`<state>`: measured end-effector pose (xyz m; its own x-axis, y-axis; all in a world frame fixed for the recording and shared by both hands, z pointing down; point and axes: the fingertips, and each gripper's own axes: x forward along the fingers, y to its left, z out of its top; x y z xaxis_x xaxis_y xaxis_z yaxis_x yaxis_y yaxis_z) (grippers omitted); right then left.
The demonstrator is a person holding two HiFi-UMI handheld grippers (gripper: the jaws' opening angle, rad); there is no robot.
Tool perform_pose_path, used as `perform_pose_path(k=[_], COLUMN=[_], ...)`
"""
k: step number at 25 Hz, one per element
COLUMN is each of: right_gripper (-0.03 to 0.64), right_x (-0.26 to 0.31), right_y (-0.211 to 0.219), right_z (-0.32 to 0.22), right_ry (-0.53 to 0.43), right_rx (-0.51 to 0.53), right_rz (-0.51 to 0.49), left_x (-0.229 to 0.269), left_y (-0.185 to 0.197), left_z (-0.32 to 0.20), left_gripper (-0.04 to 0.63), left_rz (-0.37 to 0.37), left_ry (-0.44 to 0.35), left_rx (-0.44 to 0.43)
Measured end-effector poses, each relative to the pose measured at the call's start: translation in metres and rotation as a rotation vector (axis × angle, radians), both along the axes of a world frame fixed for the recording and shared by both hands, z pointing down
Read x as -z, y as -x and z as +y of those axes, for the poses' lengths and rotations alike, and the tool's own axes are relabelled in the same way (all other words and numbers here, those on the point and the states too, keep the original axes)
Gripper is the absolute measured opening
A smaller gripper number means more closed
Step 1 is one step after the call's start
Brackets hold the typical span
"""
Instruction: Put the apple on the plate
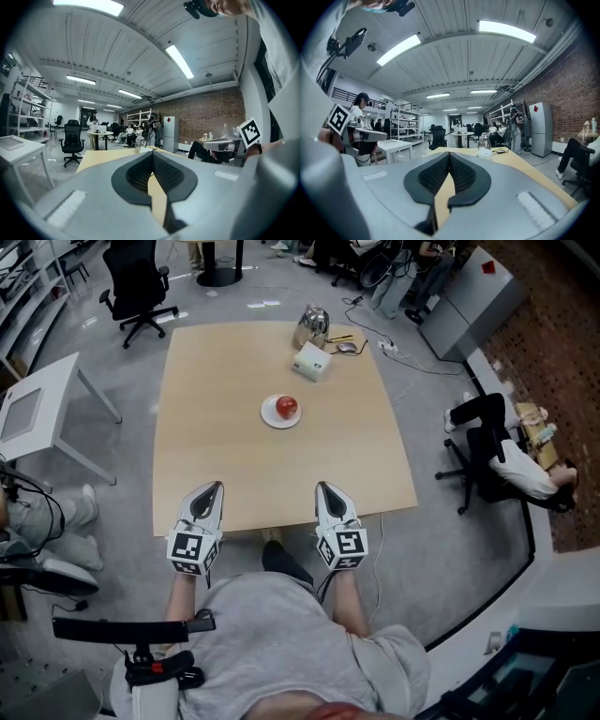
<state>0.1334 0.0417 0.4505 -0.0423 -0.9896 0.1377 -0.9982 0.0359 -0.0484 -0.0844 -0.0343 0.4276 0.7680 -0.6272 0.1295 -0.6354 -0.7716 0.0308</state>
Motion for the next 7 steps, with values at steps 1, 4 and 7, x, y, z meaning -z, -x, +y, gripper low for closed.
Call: perform_pose_path(k=[1, 4, 7], right_gripper=[0.006, 0.006, 0.006], right_x=[0.0007, 0.0013, 0.0003], right_y=[-0.0001, -0.0005, -0.0013], right_z=[-0.0002, -0.0007, -0.0021], right_ry=[0.000, -0.001, -0.002], right_rx=[0.001, 0.005, 0.009], right_rz=[0.000, -0.001, -0.002], left_x=[0.0007, 0.0016, 0.0008], left_y=[-0.0001, -0.0010, -0.0022], left_z=[0.0000, 0.0000, -0.0011], left_gripper=[0.020, 0.020, 0.020], left_rz=[0.000, 0.000, -0.001], left_ry=[0.000, 0.000, -0.001], left_rx=[0.000, 0.002, 0.002])
